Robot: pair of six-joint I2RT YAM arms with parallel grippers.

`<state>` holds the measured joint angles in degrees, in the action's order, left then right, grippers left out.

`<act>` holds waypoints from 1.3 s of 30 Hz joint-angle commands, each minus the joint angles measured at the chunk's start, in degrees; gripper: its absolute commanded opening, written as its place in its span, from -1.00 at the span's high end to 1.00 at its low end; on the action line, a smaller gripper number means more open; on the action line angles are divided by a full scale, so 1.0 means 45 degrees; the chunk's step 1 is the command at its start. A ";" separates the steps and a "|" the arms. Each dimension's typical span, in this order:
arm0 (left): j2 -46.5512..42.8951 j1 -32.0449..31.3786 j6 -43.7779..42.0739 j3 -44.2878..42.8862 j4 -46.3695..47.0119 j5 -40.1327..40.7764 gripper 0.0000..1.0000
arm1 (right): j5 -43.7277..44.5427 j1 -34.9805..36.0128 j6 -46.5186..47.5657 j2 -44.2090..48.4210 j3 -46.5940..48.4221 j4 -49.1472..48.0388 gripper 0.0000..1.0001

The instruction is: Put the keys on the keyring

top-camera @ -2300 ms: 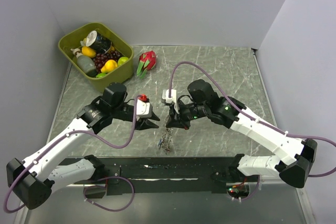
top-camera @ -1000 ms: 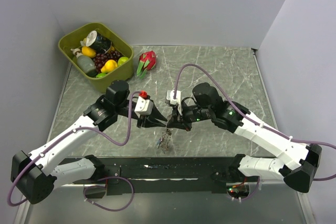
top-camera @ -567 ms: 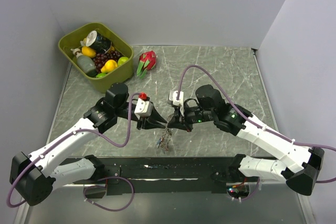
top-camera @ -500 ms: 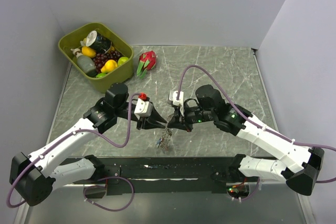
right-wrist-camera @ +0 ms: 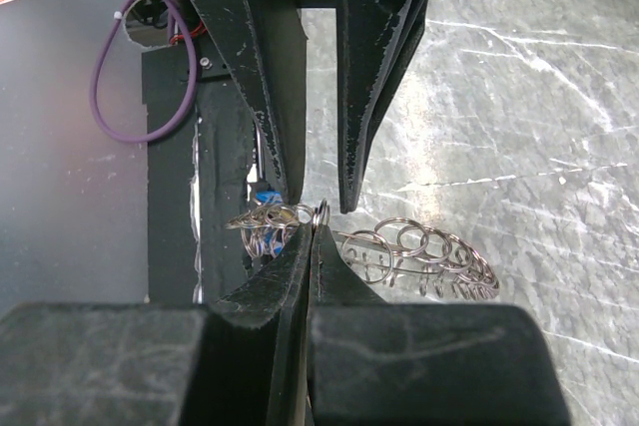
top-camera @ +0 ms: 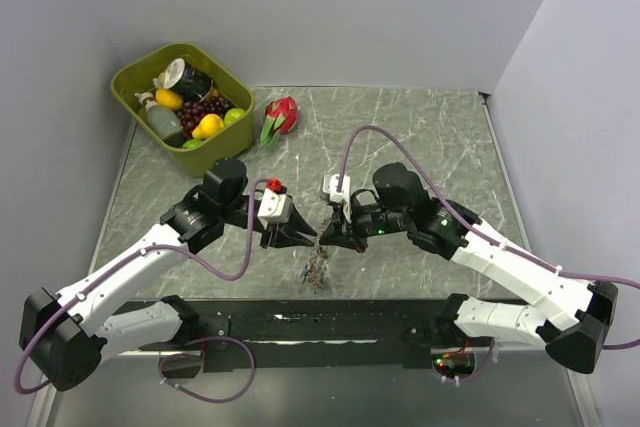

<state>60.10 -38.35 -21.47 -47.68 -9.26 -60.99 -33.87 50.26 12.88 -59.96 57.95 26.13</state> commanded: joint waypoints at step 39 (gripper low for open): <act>-0.1458 -0.0267 0.4516 0.3014 0.8186 0.2166 0.98 | 0.1414 -0.0971 -0.0890 0.2015 -0.0983 -0.2485 -0.52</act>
<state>57.56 -39.27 -7.53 -37.41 12.16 -54.54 -28.93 48.27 9.93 -54.28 54.02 21.02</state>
